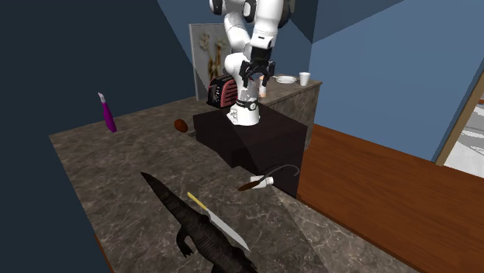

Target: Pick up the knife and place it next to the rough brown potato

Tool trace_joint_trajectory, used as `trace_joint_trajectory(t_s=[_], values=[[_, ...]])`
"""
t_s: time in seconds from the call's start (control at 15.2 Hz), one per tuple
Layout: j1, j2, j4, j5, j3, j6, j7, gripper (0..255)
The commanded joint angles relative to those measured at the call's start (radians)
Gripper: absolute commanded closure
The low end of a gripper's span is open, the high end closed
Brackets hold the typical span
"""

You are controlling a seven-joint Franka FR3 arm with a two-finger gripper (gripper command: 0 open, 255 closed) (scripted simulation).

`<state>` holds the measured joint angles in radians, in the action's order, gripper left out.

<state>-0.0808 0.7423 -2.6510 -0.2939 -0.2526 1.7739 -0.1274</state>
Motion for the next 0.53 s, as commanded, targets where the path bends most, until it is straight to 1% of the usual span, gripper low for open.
trace_joint_trajectory(t_s=[0.0,0.26,0.46], values=[[-0.014,-0.033,-0.021,-0.035,-0.049,0.080,-0.044,0],[-0.032,-0.133,-0.040,-0.090,-0.149,0.246,-0.127,0],[-0.034,-0.232,-0.035,-0.112,-0.227,0.375,-0.193,0]])
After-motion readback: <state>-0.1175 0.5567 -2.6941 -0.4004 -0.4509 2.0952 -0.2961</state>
